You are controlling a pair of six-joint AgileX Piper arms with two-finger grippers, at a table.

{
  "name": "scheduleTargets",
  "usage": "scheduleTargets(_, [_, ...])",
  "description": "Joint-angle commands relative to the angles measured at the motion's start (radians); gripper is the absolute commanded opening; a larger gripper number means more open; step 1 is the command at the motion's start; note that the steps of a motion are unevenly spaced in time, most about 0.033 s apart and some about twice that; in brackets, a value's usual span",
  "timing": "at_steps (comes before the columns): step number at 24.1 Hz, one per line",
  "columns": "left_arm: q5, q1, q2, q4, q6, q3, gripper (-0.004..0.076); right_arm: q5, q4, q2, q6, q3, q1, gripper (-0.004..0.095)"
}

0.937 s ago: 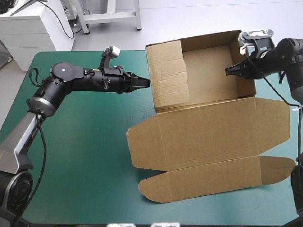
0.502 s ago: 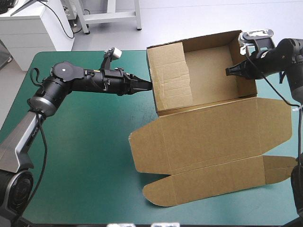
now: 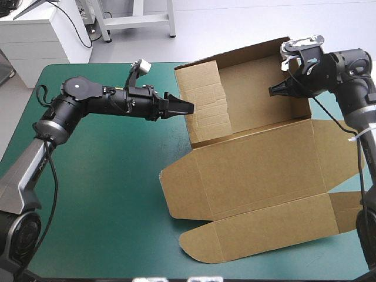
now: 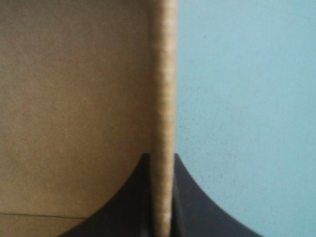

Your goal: Fold the box

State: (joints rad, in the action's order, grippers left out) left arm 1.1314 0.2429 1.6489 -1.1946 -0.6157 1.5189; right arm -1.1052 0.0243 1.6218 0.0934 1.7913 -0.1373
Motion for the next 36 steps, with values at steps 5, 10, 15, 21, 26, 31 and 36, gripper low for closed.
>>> scheduleTargets(5, [0.018,0.008,-0.025,-0.037,-0.003,0.025,0.0498,0.066,-0.035,-0.045,-0.027,0.030,-0.028,-0.0009])
scheduleTargets(10, [-0.085,0.010,-0.021,-0.023,0.089,0.025,0.0498,0.065,-0.039,-0.065,-0.065,0.030,-0.067,-0.0009])
scheduleTargets(15, [-0.242,0.054,-0.029,0.160,0.224,0.025,0.0498,0.082,0.056,-0.079,-0.152,0.070,-0.148,-0.0009])
scheduleTargets(21, [-0.513,0.187,-0.075,0.423,0.481,0.025,0.0498,0.059,0.058,-0.079,-0.164,0.133,-0.158,-0.0009])
scheduleTargets(26, [-0.649,0.233,-0.087,0.434,0.523,0.025,0.0432,0.045,0.058,-0.079,-0.193,0.139,-0.158,-0.0010])
scheduleTargets(31, [-0.656,0.241,-0.087,0.538,0.523,0.023,0.0370,0.045,0.068,-0.079,-0.196,0.139,-0.188,-0.0009])
scheduleTargets(36, [-0.642,0.241,-0.087,0.547,0.485,0.022,0.0169,0.073,0.109,-0.079,-0.227,0.139,-0.245,-0.0009])
